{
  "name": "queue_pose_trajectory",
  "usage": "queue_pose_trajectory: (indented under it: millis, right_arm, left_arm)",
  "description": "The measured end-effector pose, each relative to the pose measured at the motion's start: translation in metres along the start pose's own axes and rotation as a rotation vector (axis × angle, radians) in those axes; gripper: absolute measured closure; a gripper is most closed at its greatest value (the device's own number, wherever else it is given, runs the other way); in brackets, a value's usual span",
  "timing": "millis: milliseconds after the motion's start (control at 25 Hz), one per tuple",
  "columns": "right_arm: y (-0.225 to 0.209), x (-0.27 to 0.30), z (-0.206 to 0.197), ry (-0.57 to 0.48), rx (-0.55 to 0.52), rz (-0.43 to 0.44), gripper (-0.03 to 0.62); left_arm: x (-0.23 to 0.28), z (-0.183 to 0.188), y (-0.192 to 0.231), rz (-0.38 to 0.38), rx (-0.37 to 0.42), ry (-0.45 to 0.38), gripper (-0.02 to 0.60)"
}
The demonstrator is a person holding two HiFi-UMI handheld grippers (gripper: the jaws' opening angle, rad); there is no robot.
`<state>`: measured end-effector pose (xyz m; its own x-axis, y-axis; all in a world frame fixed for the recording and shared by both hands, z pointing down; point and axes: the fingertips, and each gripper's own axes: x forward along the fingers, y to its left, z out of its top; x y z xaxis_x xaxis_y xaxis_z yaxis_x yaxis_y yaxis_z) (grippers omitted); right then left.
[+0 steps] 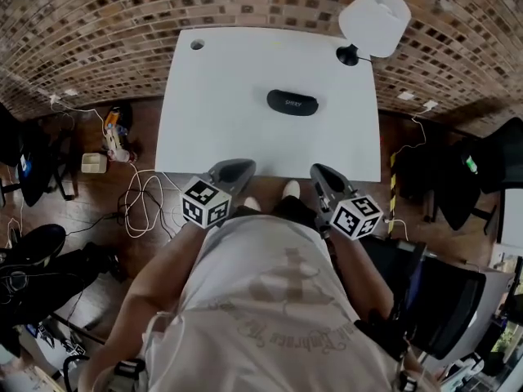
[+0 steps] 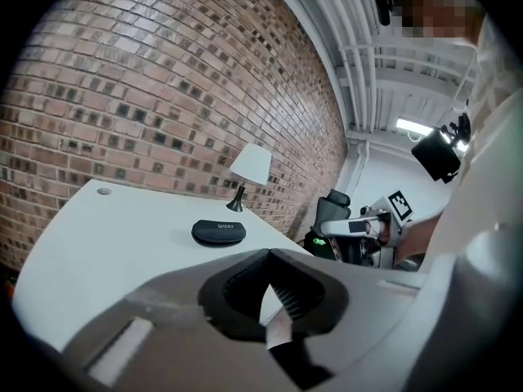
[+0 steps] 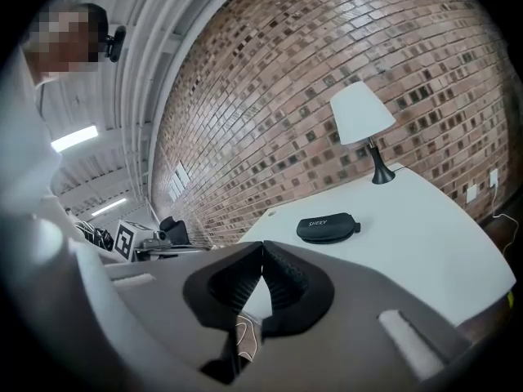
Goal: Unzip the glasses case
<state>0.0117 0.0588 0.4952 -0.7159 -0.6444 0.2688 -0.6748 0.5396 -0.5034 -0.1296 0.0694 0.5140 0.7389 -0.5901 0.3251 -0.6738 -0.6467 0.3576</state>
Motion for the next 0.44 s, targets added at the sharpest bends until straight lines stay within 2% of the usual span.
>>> queue_pose_trajectory:
  millis: [440]
  right_arm:
    - [0.021, -0.009, -0.013, 0.002, -0.023, 0.005, 0.585]
  left_arm:
    - [-0.004, -0.005, -0.011, -0.038, 0.018, -0.003, 0.575]
